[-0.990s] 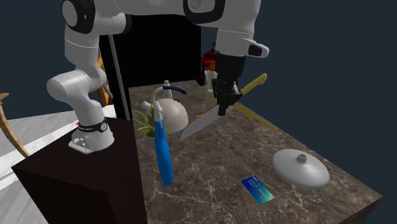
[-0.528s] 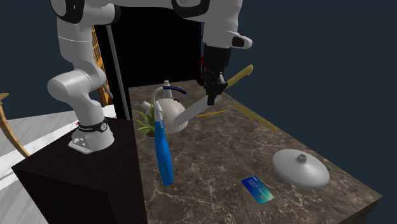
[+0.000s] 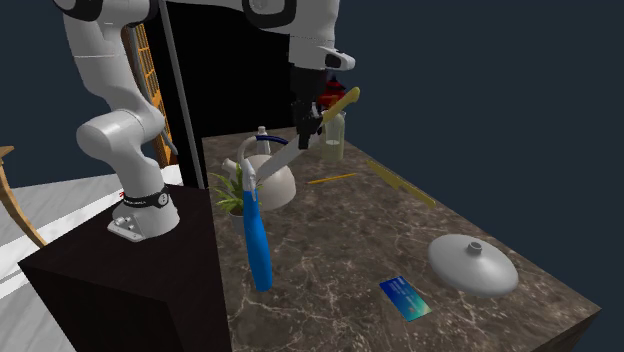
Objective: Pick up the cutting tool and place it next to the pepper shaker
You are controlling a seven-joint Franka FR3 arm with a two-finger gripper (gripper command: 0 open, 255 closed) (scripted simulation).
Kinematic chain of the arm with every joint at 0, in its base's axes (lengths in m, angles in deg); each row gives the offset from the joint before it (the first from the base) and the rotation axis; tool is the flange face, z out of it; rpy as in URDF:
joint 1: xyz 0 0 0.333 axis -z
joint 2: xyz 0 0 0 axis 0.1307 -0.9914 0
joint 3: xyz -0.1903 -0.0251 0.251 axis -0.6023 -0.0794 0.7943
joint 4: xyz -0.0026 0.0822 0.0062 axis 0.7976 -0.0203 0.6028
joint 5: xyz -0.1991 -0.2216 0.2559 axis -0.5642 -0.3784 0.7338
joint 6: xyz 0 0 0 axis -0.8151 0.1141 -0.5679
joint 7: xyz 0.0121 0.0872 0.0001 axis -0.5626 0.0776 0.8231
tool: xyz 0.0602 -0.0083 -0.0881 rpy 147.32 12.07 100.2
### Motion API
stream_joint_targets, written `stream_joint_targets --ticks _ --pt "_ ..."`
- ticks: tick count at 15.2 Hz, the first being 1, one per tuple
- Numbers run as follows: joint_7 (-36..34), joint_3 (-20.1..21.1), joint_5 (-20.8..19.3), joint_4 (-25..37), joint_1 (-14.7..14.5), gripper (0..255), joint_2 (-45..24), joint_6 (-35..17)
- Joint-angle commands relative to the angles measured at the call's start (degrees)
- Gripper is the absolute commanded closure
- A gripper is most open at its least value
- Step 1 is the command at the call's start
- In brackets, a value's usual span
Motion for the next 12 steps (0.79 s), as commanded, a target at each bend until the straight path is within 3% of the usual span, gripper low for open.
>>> stream_joint_targets --ticks 1,12 --pt "-2.2 1.0 -0.2 -4.2 -1.0 255 3.6 -0.5" --pt "-13.9 8.4 2.0 -21.6 -6.1 255 20.7 -0.4"
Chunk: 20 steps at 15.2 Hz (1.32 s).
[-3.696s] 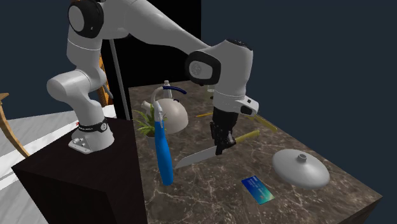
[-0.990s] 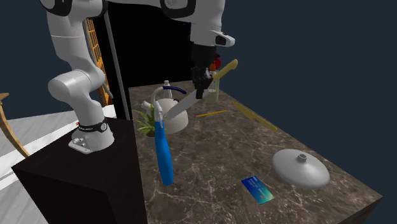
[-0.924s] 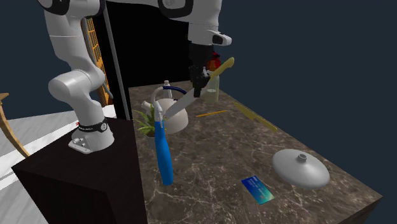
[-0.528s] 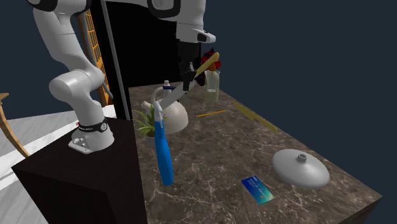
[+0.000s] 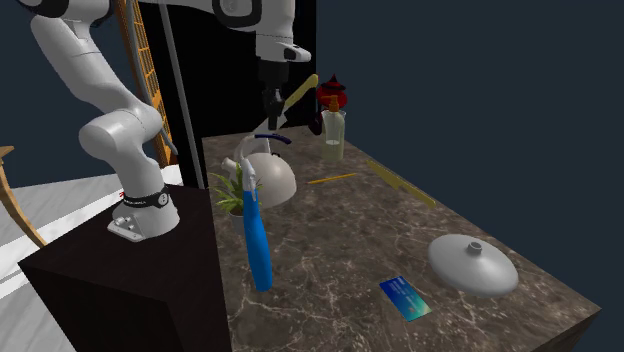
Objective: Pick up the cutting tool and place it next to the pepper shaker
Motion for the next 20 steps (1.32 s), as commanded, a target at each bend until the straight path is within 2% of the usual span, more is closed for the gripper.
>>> stream_joint_targets --ticks 1,8,16,20 --pt "-2.4 1.7 0.9 -3.0 -1.1 255 2.8 0.1" --pt "-10.4 7.6 5.2 -9.5 -5.3 255 11.1 1.8" --pt "-21.1 15.5 12.0 -13.1 -11.3 255 17.6 3.9" --pt "-20.9 16.0 12.4 -16.0 -11.5 255 17.4 0.8"
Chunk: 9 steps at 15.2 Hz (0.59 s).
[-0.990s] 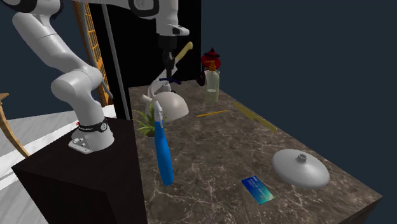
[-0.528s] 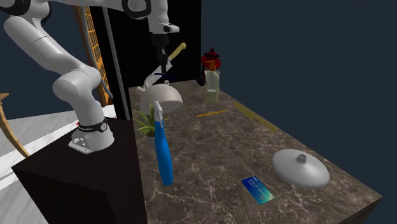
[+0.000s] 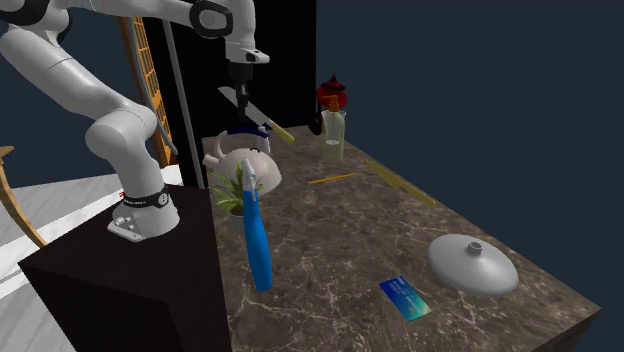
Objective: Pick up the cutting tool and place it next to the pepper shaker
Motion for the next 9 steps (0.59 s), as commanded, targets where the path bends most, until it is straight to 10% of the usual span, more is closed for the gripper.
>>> stream_joint_targets --ticks 1,9 --pt "-0.1 0.3 0.3 -1.6 -0.2 255 0.0 -1.6" --pt "0.1 1.4 1.2 -6.9 -0.4 255 -1.3 -8.2"
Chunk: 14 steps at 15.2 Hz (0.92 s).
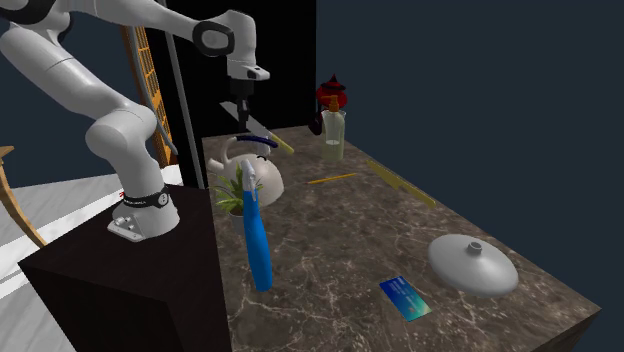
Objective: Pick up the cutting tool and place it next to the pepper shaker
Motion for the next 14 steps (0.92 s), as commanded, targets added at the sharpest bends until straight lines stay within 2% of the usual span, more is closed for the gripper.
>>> stream_joint_targets --ticks 1,14 --pt "0.1 0.3 0.2 -1.2 0.0 255 -0.6 -1.9" --pt "0.3 2.4 1.5 -8.2 -0.2 255 -5.5 -13.8"
